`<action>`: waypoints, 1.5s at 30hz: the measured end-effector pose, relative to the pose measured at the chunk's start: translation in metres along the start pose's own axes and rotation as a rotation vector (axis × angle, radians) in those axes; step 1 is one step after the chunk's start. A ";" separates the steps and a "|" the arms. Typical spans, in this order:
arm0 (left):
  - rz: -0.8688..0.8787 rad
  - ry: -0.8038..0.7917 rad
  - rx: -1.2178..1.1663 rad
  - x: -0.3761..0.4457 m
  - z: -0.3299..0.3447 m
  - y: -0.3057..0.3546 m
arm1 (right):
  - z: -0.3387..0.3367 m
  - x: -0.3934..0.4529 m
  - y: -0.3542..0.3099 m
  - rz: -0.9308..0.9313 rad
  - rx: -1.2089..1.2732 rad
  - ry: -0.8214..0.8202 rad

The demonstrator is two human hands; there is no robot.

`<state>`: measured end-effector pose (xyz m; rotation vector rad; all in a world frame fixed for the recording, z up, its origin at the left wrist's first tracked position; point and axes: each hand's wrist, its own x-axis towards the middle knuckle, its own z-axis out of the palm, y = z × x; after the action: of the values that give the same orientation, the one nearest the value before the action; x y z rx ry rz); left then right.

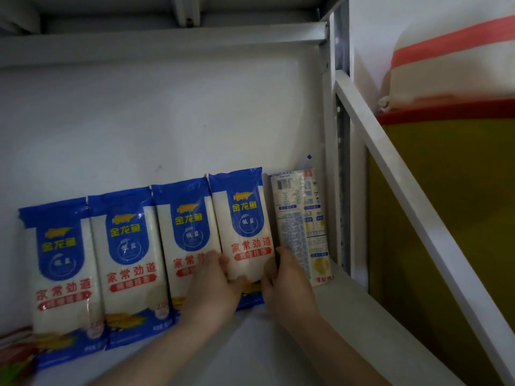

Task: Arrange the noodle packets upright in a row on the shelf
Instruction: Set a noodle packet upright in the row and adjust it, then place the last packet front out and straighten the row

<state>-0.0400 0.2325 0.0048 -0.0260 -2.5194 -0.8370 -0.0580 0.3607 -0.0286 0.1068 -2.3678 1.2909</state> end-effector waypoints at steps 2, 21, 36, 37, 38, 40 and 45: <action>-0.089 0.008 -0.096 -0.015 0.010 -0.010 | 0.001 0.002 -0.002 0.045 0.050 -0.052; 0.124 -0.110 0.114 -0.054 0.030 -0.014 | 0.001 -0.004 -0.007 -0.379 -0.202 -0.046; -0.133 -0.284 -0.253 0.044 0.065 0.094 | -0.087 0.062 0.019 0.331 0.170 -0.145; -0.155 -0.281 -0.285 0.044 0.067 0.095 | -0.087 0.064 0.019 0.337 0.180 -0.158; -0.169 -0.276 -0.317 0.044 0.068 0.096 | -0.088 0.065 0.020 0.333 0.192 -0.166; -0.164 -0.256 -0.368 0.041 0.069 0.096 | -0.088 0.065 0.023 0.327 0.211 -0.159; -0.007 -0.187 -0.380 0.031 0.069 0.087 | -0.087 0.058 0.033 0.356 0.368 -0.061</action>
<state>-0.0835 0.3378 0.0196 -0.2294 -2.4893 -1.3600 -0.0894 0.4583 0.0099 -0.1755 -2.2392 1.9082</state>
